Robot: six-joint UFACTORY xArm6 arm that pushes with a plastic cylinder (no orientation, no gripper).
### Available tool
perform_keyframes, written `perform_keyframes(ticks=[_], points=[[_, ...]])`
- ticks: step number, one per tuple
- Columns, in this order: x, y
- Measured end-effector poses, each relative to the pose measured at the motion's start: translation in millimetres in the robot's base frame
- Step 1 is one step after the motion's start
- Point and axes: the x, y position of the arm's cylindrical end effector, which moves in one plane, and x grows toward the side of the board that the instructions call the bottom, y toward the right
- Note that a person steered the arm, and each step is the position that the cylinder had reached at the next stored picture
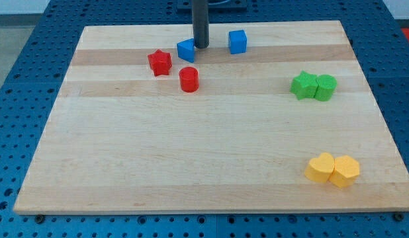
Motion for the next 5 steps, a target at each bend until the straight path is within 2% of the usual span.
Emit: perform_keyframes(ticks=[1, 3, 5], points=[[-18, 0], [-23, -33], [0, -54]])
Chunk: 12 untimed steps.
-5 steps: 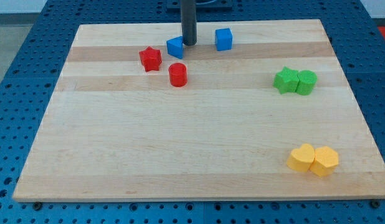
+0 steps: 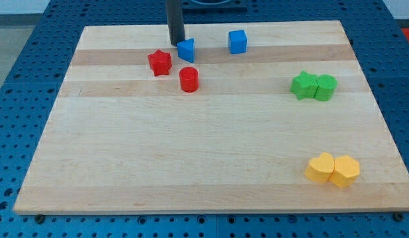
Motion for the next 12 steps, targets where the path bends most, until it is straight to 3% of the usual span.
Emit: perform_keyframes(ticks=[9, 12], points=[[24, 9], [14, 14]])
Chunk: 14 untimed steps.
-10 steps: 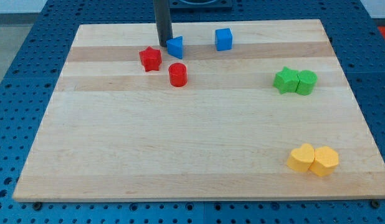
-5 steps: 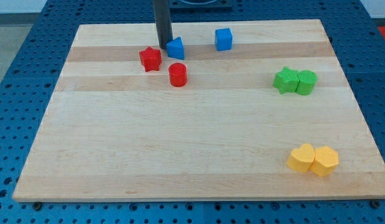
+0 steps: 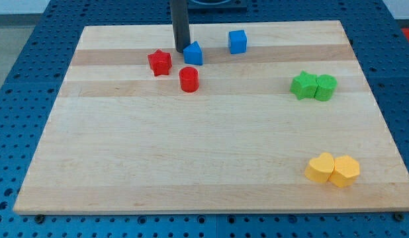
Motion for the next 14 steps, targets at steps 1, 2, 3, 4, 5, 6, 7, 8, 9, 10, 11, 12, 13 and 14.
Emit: perform_keyframes(ticks=[1, 2, 3, 4, 5, 6, 7, 8, 9, 10, 11, 12, 13, 14], points=[[-13, 5], [-25, 27], [-36, 56], [-43, 84], [-43, 98], [-36, 110], [-34, 122], [-34, 146], [-34, 166], [-34, 162], [-34, 144], [-25, 141], [-11, 141], [-6, 141]])
